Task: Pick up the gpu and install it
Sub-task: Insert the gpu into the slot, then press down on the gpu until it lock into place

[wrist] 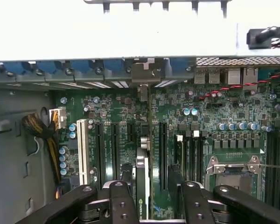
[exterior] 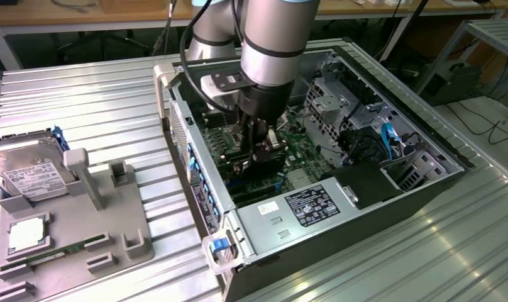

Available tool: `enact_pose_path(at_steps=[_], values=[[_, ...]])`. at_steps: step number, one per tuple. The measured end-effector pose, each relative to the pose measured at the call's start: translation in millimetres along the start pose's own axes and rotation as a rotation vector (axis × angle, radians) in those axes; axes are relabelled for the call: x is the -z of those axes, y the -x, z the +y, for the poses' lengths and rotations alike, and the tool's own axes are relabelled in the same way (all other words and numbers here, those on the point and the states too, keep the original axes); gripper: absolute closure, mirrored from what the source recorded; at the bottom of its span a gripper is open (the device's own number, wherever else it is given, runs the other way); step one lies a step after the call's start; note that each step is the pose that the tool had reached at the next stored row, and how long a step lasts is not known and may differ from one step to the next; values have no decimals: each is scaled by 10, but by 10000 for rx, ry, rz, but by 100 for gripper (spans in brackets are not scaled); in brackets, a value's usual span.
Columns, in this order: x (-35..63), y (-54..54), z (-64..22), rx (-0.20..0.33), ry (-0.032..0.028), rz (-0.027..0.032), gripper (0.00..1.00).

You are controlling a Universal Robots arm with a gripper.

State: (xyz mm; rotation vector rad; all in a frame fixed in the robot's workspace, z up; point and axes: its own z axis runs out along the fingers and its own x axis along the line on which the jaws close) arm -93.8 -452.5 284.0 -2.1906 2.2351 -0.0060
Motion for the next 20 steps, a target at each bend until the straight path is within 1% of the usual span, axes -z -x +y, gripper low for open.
enact_pose_path(at_steps=[2, 3, 4, 6, 7, 8, 9, 10, 20], values=[[0, 0, 0, 1, -1, 12, 58], [0, -1, 0, 1, -1, 13, 65], [1, 0, 1, 0, -1, 16, 65], [2, 0, 1, 0, -1, 18, 77], [1, 0, 0, 1, -1, 18, 77], [1, 0, 1, 0, -1, 18, 83], [1, 0, 0, 0, -2, 18, 83], [1, 0, 0, 1, -1, 18, 89], [1, 0, 0, 0, -2, 18, 89]])
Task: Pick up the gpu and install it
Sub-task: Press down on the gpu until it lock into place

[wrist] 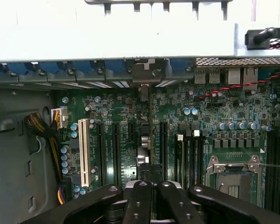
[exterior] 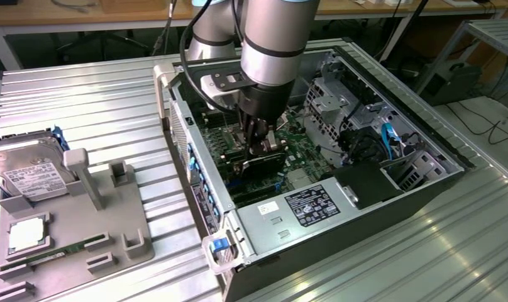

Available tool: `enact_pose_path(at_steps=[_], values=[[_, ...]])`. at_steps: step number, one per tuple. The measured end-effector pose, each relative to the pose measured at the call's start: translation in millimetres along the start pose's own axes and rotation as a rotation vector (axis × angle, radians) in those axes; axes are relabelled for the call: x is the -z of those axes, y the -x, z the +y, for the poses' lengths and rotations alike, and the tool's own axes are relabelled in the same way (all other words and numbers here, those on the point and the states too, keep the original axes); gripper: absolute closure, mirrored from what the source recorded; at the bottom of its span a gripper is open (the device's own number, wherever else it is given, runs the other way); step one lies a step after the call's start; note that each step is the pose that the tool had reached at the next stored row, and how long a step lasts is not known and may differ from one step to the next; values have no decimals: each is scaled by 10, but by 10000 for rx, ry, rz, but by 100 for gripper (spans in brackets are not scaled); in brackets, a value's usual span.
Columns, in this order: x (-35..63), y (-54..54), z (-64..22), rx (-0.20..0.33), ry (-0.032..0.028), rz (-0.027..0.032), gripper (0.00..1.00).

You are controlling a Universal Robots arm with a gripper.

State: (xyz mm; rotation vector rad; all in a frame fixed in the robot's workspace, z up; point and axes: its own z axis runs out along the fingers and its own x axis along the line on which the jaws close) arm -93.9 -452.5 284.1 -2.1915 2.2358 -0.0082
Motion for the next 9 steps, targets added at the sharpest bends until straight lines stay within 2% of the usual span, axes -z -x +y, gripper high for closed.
enact_pose_path(at_steps=[4, 7, 9], values=[[0, 0, 1, 2, 0, 0, 89], [1, -2, 86, 70, 0, -1, 89], [1, -2, 106, 136, 1, -3, 89]])
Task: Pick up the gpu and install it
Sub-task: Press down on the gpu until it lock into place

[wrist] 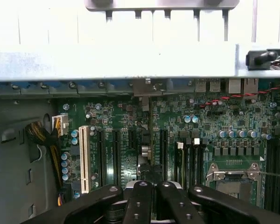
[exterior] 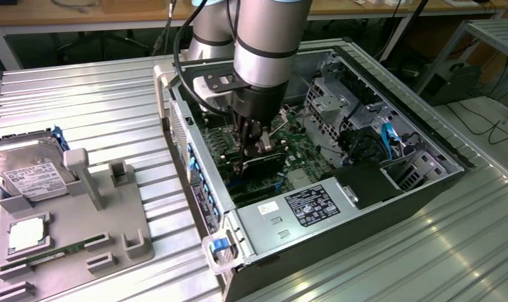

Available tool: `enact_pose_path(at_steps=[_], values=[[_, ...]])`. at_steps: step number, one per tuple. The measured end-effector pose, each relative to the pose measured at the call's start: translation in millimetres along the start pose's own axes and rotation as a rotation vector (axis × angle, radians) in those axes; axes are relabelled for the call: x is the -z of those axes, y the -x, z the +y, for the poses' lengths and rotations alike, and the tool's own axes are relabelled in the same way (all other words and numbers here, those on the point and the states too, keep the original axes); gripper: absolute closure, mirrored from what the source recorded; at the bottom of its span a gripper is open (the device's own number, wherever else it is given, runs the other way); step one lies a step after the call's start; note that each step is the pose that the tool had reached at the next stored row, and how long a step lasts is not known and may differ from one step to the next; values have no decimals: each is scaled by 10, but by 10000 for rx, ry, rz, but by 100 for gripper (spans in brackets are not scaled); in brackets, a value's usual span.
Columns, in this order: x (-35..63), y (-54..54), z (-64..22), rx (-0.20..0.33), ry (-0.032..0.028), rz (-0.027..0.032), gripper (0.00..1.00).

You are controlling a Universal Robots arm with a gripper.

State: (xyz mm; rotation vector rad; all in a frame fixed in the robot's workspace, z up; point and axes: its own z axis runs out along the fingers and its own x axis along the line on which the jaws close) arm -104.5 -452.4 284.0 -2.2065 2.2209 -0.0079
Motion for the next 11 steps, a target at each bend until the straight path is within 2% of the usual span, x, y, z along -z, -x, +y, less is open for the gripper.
enact_pose_path(at_steps=[5, 8, 11], values=[[-7, -1, 65, 213, 1, -8, 89], [-11, 0, 147, 306, 2, -9, 89], [-9, 18, 201, 320, 3, 74, 89]])
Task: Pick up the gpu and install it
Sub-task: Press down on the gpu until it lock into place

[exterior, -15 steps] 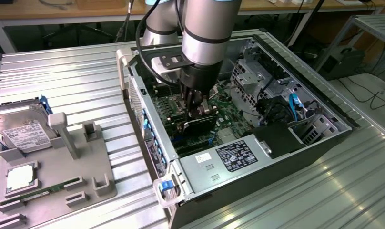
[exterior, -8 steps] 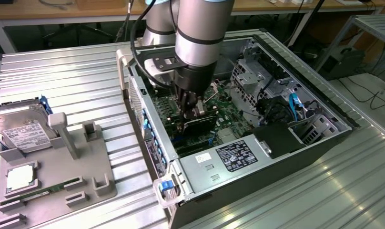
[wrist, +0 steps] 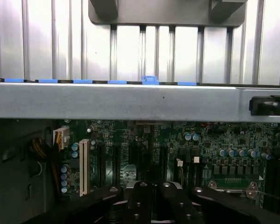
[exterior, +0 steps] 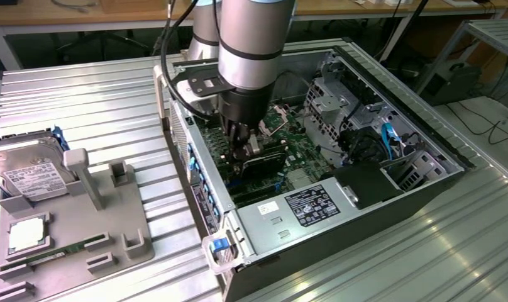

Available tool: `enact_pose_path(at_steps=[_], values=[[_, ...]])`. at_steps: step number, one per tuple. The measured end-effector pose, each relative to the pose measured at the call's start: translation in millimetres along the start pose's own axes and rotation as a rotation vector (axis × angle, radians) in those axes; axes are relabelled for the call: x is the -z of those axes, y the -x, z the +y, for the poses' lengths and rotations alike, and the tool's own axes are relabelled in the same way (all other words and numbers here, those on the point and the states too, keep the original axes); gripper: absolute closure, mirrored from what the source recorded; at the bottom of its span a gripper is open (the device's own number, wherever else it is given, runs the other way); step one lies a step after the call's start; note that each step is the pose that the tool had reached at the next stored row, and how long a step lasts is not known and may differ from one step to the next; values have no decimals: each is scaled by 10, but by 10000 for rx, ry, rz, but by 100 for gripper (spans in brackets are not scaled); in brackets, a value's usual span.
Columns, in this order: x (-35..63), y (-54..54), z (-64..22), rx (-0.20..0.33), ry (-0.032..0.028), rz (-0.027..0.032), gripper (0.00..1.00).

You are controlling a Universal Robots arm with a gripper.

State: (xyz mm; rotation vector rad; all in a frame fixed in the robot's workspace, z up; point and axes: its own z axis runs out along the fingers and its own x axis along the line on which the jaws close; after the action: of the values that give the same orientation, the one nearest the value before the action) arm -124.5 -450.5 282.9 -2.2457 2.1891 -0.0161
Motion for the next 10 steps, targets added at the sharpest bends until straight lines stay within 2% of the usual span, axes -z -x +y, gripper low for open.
enact_pose_path(at_steps=[3, 6, 10], values=[[47, 7, 9, 7, 1, 44, 89], [140, 9, 9, 8, 2, 76, 89], [173, 9, 10, 7, 12, 129, 89]])
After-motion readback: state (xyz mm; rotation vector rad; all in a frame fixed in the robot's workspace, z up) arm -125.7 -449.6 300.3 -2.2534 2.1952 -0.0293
